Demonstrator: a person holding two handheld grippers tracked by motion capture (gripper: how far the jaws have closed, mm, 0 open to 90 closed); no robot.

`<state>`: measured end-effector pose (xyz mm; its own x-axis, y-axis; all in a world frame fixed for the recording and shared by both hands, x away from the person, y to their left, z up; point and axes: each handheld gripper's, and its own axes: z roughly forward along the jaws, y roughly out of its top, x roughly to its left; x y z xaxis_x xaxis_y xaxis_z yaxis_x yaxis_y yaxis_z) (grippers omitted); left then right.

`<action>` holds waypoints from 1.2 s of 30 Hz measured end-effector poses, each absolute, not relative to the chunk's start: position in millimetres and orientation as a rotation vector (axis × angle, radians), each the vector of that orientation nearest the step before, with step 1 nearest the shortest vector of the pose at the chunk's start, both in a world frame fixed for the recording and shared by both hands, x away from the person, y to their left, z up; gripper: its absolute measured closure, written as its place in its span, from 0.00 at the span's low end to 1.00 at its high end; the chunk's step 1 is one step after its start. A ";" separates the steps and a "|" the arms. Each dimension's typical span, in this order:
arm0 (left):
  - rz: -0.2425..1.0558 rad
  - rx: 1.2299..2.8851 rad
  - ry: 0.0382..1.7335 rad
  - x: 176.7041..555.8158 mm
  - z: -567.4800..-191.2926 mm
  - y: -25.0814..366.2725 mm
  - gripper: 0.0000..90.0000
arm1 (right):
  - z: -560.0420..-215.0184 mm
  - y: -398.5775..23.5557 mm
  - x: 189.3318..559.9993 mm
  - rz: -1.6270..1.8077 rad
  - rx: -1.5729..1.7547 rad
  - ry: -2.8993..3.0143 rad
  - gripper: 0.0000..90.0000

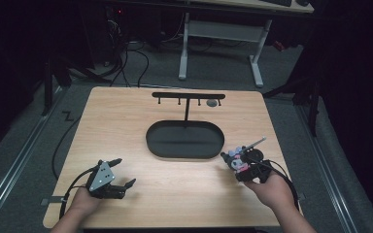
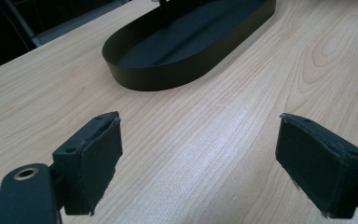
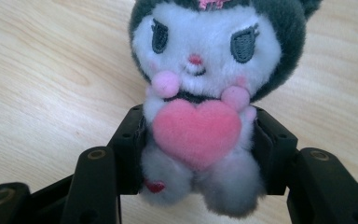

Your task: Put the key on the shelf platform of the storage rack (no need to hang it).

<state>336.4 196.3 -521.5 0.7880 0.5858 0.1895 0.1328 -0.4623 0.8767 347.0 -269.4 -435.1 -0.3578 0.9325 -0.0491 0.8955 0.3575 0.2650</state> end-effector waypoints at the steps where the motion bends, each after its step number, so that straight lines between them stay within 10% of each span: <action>1: 0.590 2.010 0.537 336.4 -521.4 196.3 0.17 | -433.7 -268.3 348.6 0.290 1.645 2.430 0.51; 36: 0.575 1.977 0.543 336.6 -521.0 200.3 0.17 | -415.9 -208.0 399.9 0.375 1.542 2.493 0.51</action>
